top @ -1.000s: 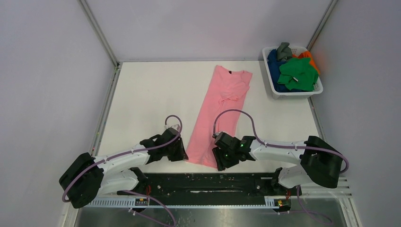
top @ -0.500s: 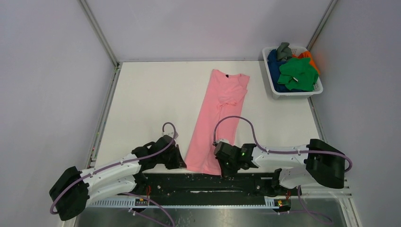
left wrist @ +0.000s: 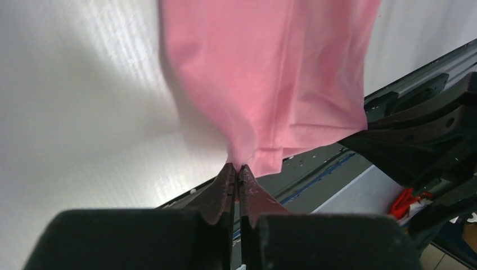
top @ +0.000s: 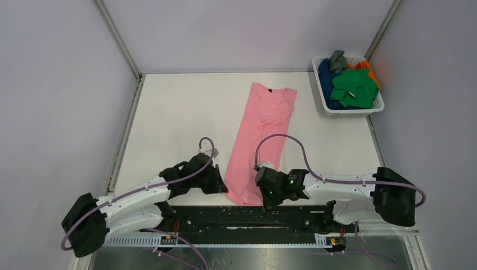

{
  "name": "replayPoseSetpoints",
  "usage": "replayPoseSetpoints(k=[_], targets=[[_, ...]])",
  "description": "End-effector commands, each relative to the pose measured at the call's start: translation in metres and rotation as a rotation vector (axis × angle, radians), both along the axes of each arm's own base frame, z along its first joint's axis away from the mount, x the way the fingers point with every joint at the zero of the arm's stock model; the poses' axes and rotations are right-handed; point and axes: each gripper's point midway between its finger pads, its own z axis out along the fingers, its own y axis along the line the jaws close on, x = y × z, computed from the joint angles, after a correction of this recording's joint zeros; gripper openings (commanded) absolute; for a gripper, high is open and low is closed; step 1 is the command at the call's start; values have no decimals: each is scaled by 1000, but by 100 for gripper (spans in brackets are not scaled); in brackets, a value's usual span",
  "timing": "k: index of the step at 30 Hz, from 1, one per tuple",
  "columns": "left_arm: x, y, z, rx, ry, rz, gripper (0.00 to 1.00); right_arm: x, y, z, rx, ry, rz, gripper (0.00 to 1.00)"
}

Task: Fold and stack the t-shirts
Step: Grab the bottom of the folded rectangular tshirt with both arms, then fold the folded rectangular tshirt in 1/3 of the way

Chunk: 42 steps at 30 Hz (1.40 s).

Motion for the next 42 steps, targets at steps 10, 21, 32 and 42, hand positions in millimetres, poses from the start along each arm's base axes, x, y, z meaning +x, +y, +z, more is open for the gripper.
replayPoseSetpoints(k=[10, 21, 32, 42], targets=[[81, -57, 63, -25, -156, -35, 0, 84, -17, 53, 27, -182, -152, 0], [167, -73, 91, -29, -169, 6, 0, 157, -40, 74, 19, -168, -280, 0], [250, -84, 89, 3, -173, 30, 0, 222, -48, 77, 58, -98, -370, 0], [304, -79, 62, 57, -140, 81, 0, 273, -57, 57, 71, -55, -452, 0]])
